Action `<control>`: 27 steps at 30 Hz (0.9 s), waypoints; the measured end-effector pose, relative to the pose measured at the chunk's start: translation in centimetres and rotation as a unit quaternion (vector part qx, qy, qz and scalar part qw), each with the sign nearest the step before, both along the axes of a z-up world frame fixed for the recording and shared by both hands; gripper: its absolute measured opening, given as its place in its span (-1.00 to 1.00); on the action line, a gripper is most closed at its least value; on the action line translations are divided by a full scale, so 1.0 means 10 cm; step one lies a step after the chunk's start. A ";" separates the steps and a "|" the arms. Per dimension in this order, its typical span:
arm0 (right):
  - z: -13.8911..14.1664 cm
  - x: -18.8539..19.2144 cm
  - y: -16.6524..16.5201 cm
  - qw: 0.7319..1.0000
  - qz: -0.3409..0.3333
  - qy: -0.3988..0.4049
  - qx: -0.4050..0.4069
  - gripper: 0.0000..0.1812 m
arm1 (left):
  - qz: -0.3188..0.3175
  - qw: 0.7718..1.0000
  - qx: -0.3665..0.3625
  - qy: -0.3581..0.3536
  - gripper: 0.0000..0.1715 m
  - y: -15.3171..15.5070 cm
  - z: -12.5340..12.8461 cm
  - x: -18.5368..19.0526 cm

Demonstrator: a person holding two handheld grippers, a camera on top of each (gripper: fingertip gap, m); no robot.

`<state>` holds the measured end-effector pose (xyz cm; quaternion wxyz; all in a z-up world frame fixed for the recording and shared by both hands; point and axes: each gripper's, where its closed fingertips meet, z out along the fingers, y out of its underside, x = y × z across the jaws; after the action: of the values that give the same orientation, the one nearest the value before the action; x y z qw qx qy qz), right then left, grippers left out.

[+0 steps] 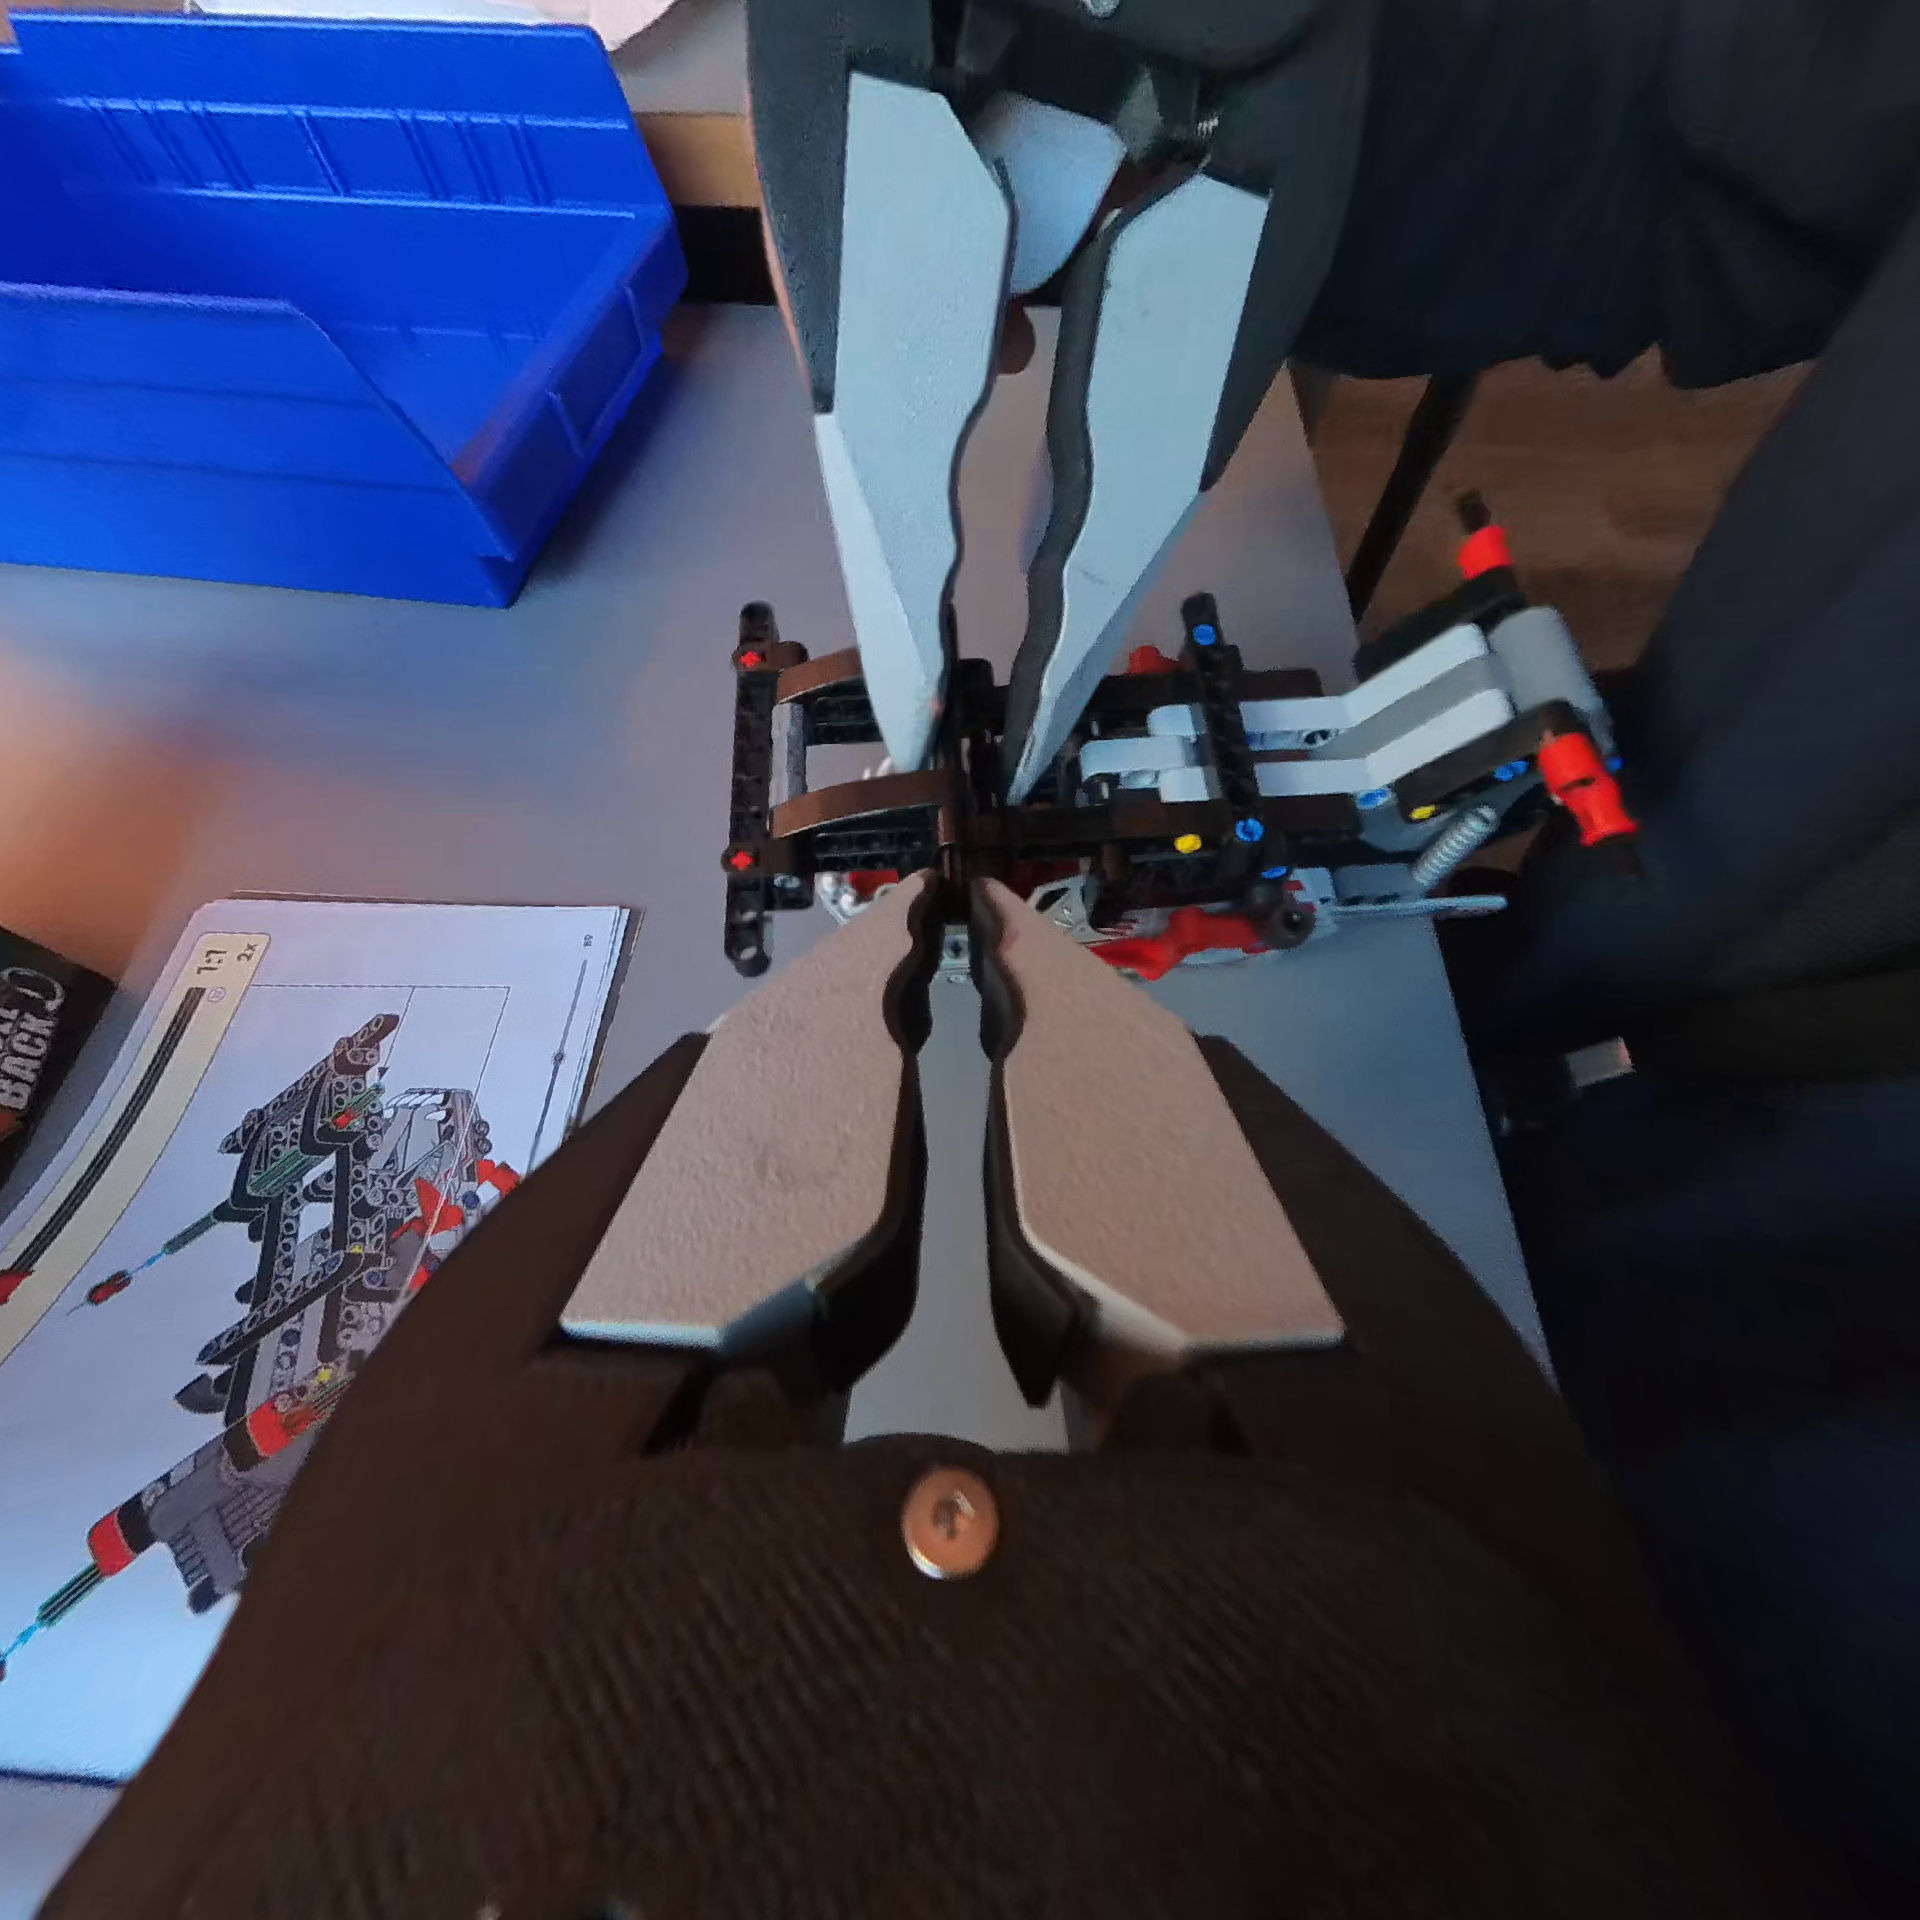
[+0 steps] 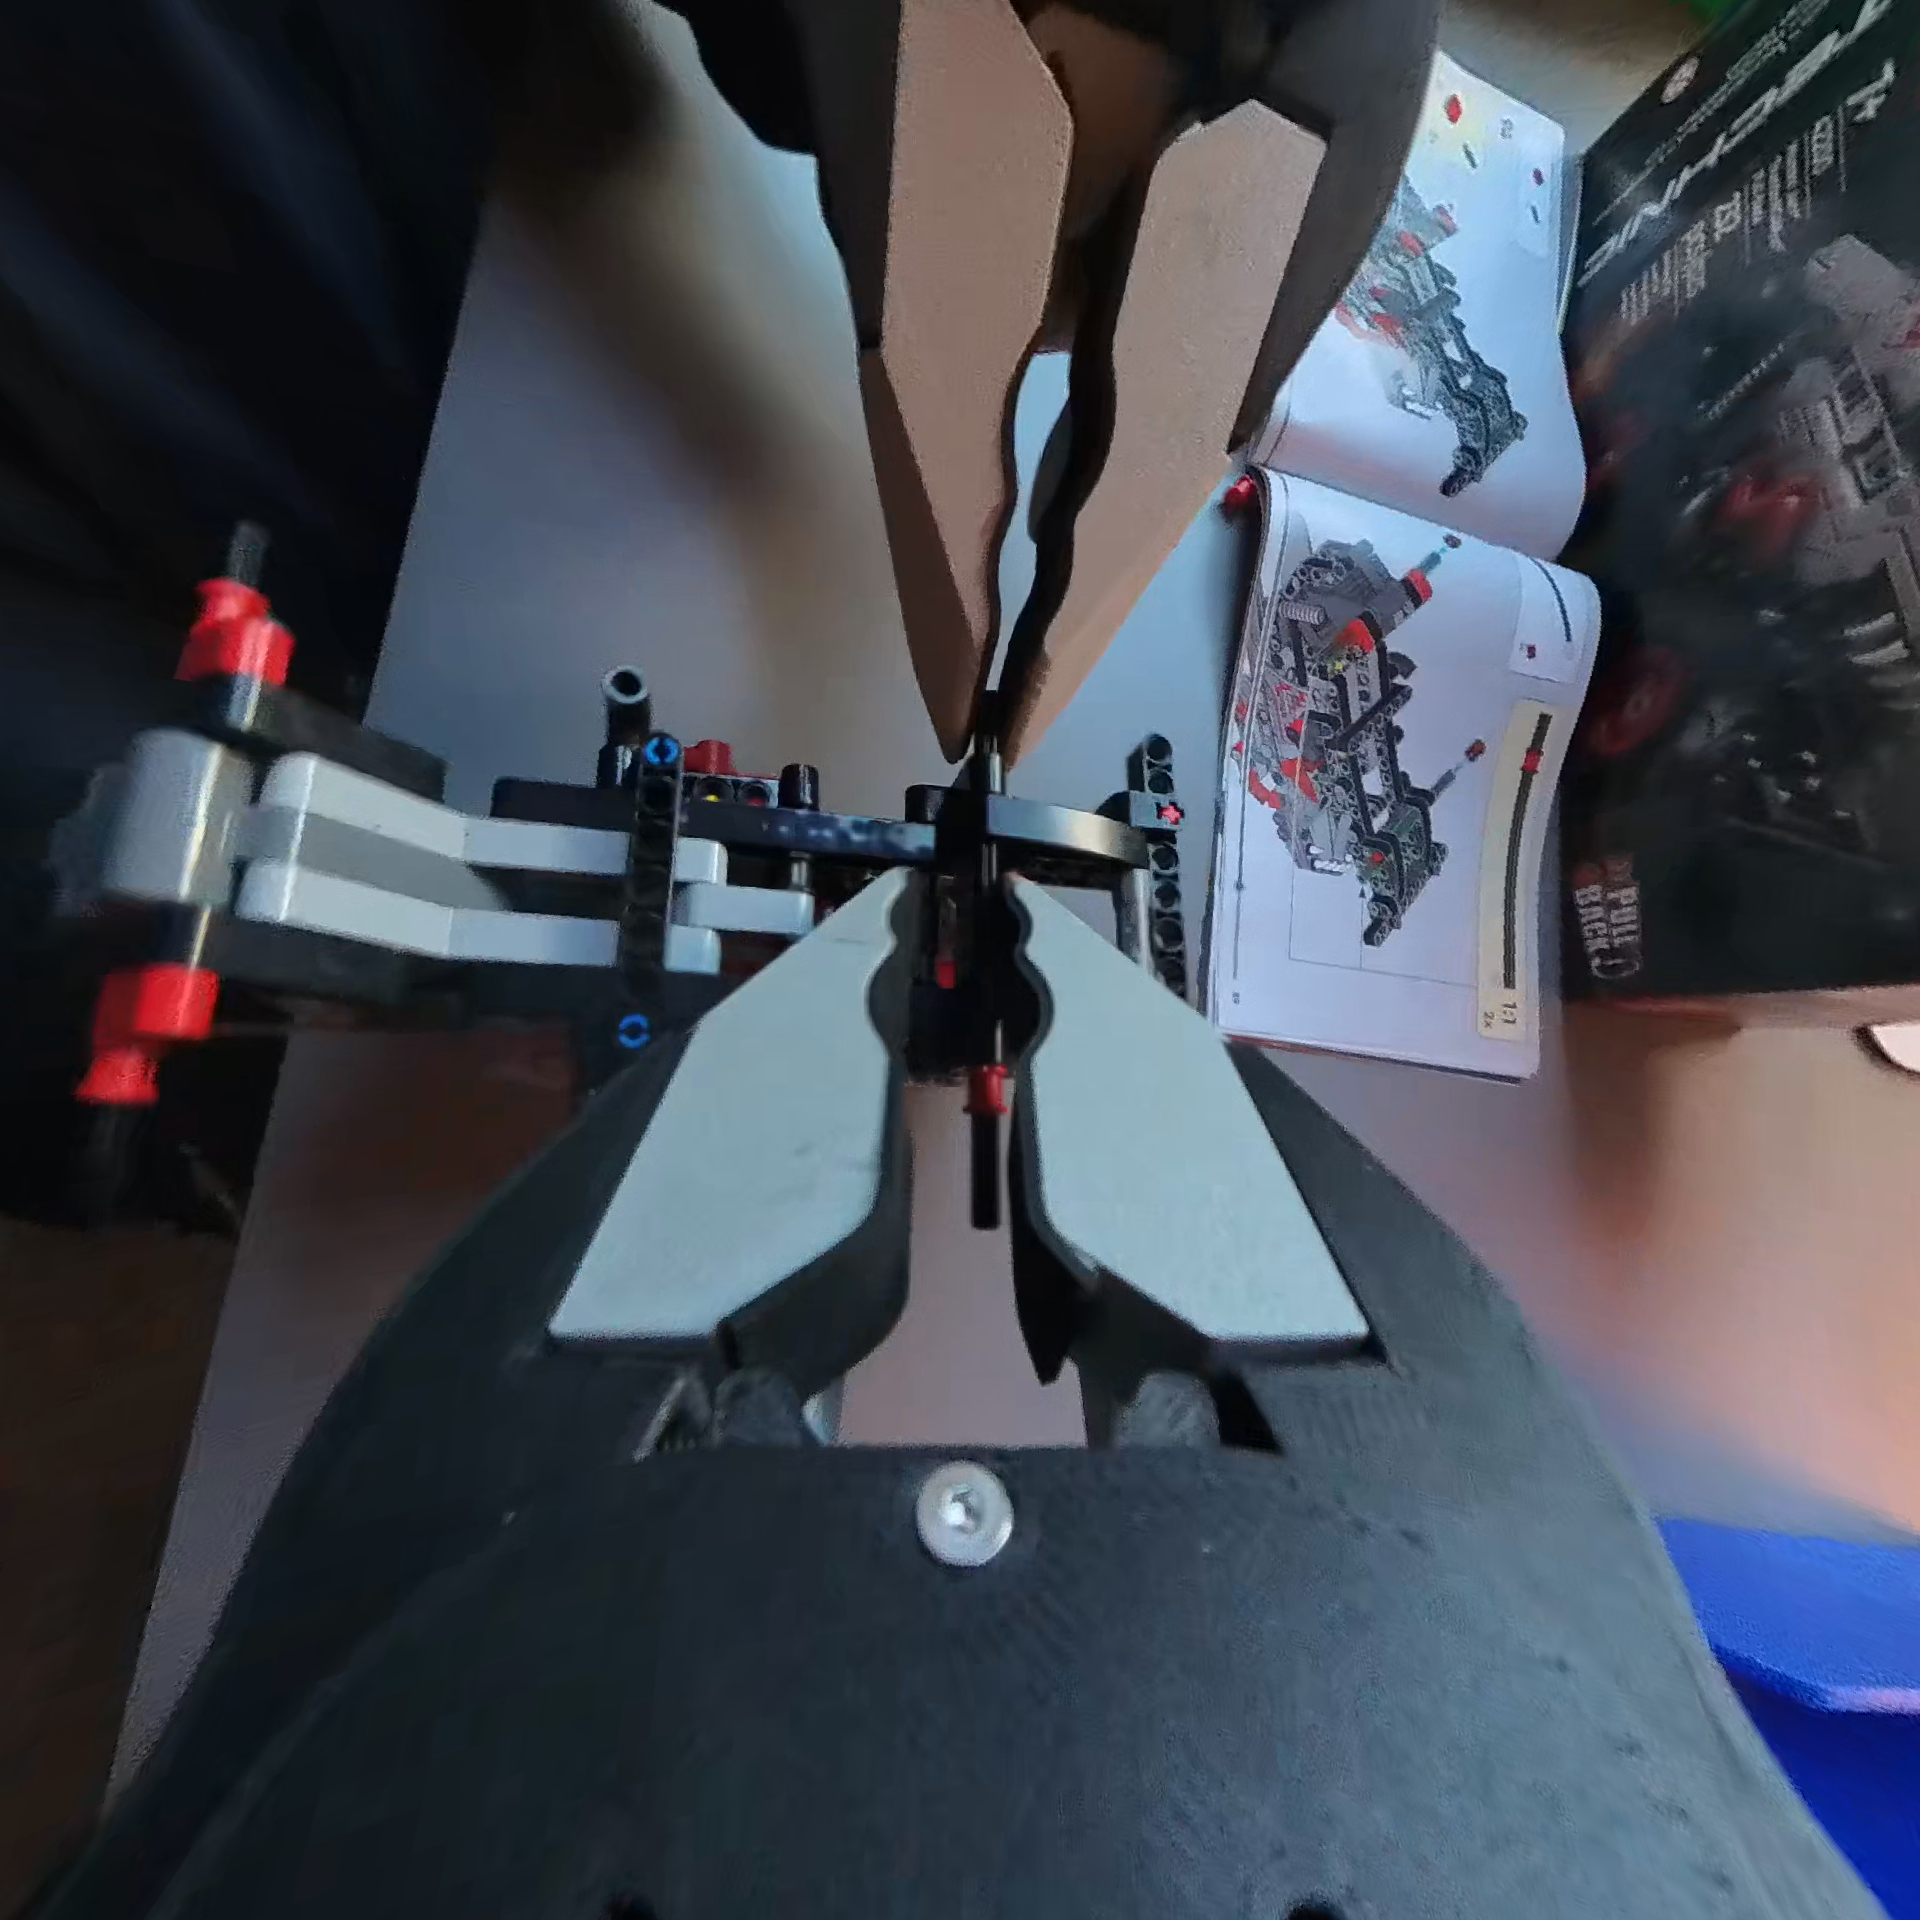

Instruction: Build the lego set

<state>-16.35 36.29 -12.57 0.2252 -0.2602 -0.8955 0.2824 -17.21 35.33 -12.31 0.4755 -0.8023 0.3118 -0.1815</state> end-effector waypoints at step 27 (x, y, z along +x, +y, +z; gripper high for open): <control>0.03 -0.01 -0.13 0.999 -0.005 0.021 -0.046 -0.97 | 0.000 1.000 0.001 0.008 -0.99 -0.15 0.03 -0.01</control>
<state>-16.42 34.99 -12.29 0.2329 -0.2688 -0.8754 0.3273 -17.29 33.79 -11.96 0.4742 -0.8031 0.3155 -0.1747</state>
